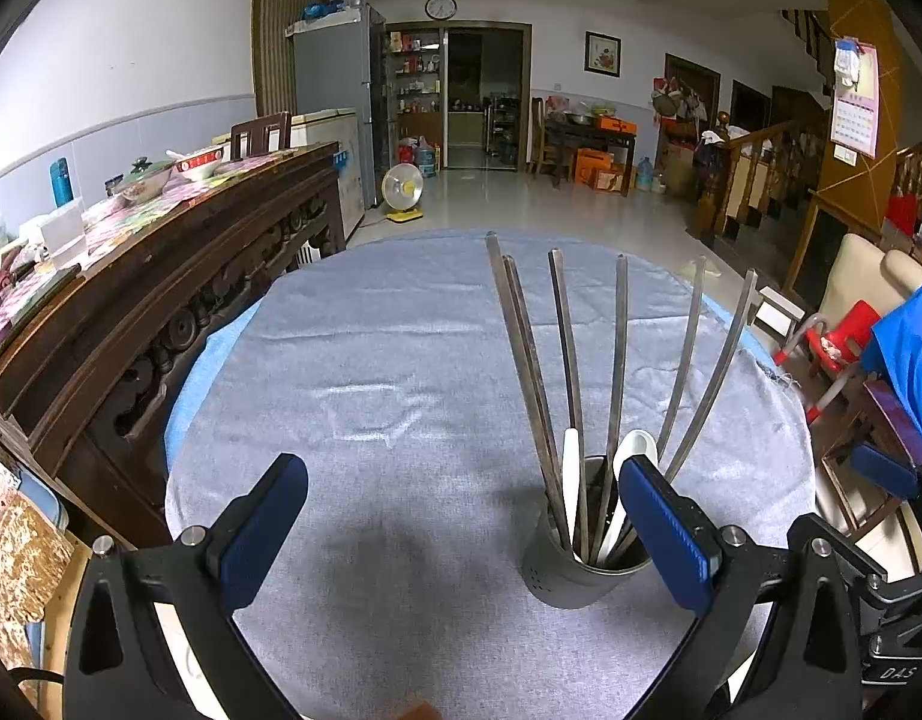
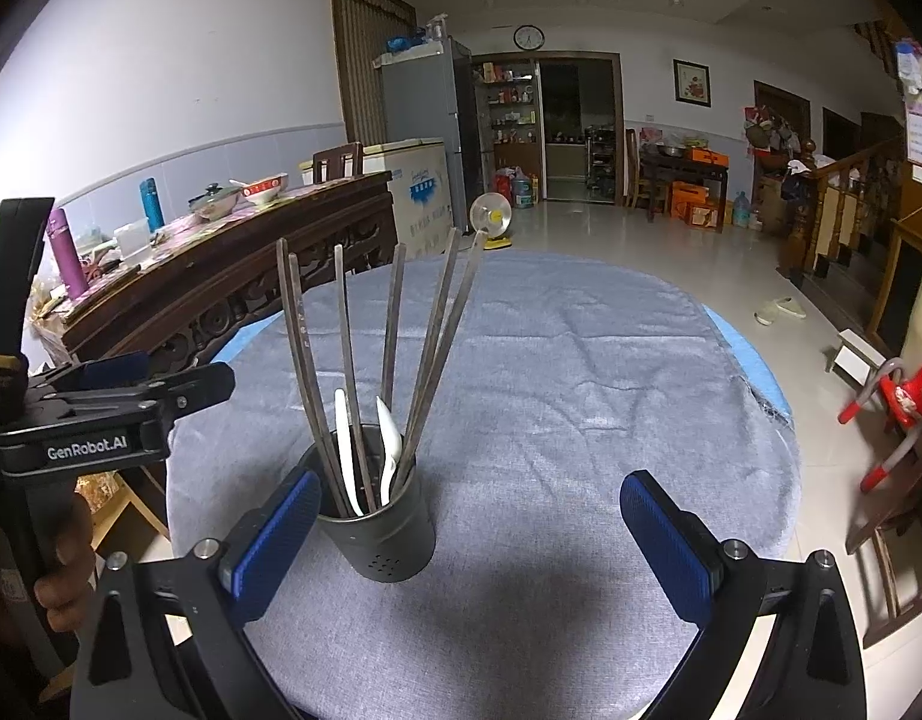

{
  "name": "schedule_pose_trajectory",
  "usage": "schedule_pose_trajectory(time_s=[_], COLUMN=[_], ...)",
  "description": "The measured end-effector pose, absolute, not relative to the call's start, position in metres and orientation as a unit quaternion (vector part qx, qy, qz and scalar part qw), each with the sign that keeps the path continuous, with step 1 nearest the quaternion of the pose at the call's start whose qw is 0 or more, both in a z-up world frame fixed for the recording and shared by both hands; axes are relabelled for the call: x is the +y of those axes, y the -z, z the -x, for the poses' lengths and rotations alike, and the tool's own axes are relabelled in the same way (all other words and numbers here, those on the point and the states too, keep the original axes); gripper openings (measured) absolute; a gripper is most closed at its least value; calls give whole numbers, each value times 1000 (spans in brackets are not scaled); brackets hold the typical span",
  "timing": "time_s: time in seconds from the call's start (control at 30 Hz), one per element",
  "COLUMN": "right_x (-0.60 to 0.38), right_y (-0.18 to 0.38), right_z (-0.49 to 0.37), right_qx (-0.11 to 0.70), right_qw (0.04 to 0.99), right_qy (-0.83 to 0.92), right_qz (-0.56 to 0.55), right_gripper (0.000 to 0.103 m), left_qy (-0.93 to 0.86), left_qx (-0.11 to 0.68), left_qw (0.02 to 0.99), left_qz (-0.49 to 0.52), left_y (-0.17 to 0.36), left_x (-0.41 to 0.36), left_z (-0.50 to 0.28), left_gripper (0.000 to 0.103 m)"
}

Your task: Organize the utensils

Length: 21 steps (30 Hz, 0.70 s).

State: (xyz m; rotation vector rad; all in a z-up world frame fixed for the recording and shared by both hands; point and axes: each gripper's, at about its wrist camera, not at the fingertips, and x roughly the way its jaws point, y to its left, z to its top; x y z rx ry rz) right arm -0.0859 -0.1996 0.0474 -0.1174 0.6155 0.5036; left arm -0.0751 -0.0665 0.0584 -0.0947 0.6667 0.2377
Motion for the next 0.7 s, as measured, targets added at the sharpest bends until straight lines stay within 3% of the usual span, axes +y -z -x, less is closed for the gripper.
schedule_pose_trajectory(time_s=[0.7], right_x=[-198], right_y=[-44], right_z=[87], right_qx=[302], right_qw=[918], right_qy=[-250], right_qz=[59], right_gripper=[102], left_qy=[-100], left_qx=[320], left_qw=[941], left_qz=[32], left_y=[-63], left_x=[-81], left_z=[78], left_gripper=[103])
